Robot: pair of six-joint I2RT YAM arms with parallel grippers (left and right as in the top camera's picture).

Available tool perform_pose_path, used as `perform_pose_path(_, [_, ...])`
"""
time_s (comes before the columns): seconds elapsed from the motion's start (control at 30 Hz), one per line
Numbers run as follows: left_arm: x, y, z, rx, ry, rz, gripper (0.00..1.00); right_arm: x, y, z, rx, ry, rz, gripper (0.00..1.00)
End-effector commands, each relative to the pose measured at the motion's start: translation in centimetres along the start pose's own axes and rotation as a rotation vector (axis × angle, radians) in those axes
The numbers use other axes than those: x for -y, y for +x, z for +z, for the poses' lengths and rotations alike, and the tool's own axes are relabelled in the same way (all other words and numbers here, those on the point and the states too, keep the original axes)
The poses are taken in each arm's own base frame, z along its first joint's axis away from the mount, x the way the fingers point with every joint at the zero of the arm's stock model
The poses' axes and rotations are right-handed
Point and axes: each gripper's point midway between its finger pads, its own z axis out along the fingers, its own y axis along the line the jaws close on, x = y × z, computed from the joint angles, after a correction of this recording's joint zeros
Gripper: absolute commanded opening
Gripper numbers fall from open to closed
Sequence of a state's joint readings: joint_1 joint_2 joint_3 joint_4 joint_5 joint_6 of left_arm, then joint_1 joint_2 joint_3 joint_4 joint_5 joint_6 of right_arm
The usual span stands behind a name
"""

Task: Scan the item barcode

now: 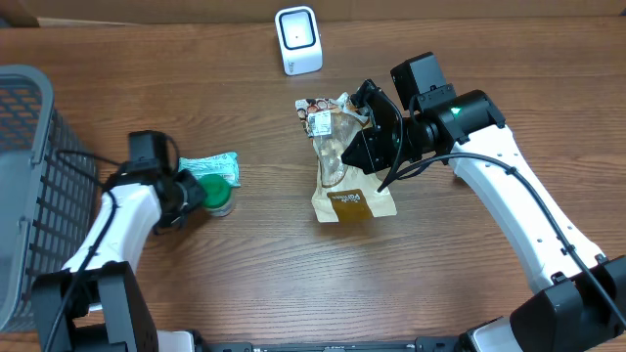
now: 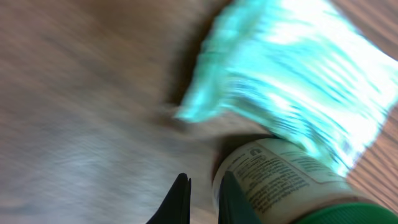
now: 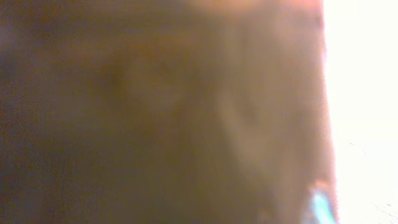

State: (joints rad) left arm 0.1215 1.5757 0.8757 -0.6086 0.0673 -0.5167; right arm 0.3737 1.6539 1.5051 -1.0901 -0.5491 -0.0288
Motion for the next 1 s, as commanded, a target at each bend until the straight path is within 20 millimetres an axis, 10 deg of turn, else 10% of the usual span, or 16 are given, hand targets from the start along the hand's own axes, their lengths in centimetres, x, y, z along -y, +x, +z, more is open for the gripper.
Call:
perform_pose_path(0.0, [2.7, 1.6, 0.4, -0.025, 0.047, 0.096, 0.05, -0.6, -0.8, -1.1, 0.042, -0.002, -0.026, 0.04])
perform_pose_path(0.63, [11.0, 4.0, 0.0, 0.054, 0.197, 0.329, 0.09, -0.6, -0.8, -1.1, 0.041, -0.002, -0.025, 0.04])
perform_pose_path(0.97, [7.5, -4.1, -4.8, 0.180, 0.014, 0.342, 0.15, -0.7, -0.8, -1.1, 0.041, -0.002, -0.025, 0.04])
